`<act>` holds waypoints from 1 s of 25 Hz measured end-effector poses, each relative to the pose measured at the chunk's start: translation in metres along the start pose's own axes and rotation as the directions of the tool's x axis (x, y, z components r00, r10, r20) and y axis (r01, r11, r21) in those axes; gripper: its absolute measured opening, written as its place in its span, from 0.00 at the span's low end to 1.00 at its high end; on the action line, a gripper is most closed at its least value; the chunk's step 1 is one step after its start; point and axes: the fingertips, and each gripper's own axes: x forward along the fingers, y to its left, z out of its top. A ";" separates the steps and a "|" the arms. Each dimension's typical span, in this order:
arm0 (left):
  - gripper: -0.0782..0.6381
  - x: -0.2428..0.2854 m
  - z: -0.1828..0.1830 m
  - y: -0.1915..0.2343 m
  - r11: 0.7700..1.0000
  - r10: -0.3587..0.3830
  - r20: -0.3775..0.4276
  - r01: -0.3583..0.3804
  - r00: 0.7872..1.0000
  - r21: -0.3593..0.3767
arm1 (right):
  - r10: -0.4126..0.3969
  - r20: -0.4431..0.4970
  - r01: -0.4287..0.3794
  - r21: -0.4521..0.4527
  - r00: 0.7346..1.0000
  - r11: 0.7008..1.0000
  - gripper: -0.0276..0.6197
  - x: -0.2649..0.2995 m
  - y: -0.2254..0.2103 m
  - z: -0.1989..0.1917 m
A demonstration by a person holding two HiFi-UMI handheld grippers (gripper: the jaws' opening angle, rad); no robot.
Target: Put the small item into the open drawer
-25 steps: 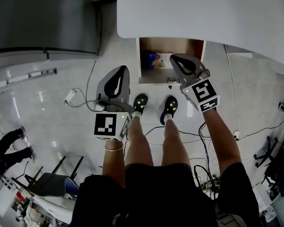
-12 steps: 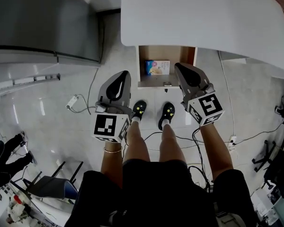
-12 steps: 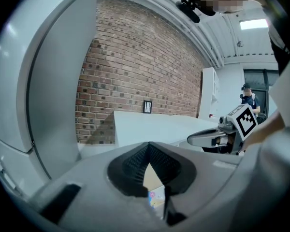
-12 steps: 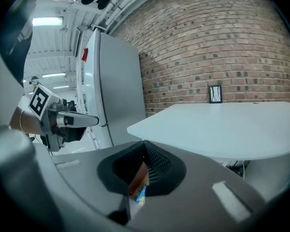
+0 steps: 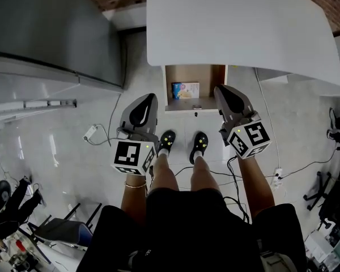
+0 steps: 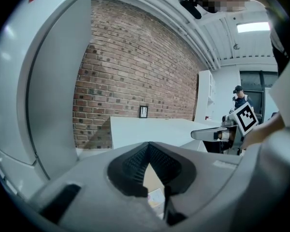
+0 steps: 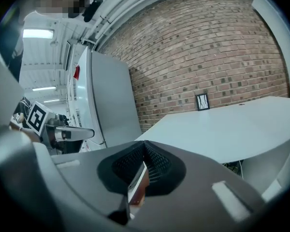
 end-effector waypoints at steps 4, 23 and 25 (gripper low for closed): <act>0.10 -0.008 0.015 -0.007 1.000 -0.018 0.015 0.018 1.000 0.009 | -0.016 0.023 0.016 0.015 1.000 1.000 0.06 -0.015 0.002 0.014; 0.10 -0.039 0.082 -0.033 0.996 -0.080 0.081 0.076 0.993 0.047 | -0.028 0.140 0.023 0.035 0.990 0.999 0.06 -0.066 0.032 0.090; 0.10 -0.043 0.088 -0.035 0.996 -0.080 0.093 0.076 0.992 0.049 | -0.027 0.155 0.018 0.061 0.987 0.998 0.06 -0.070 0.035 0.095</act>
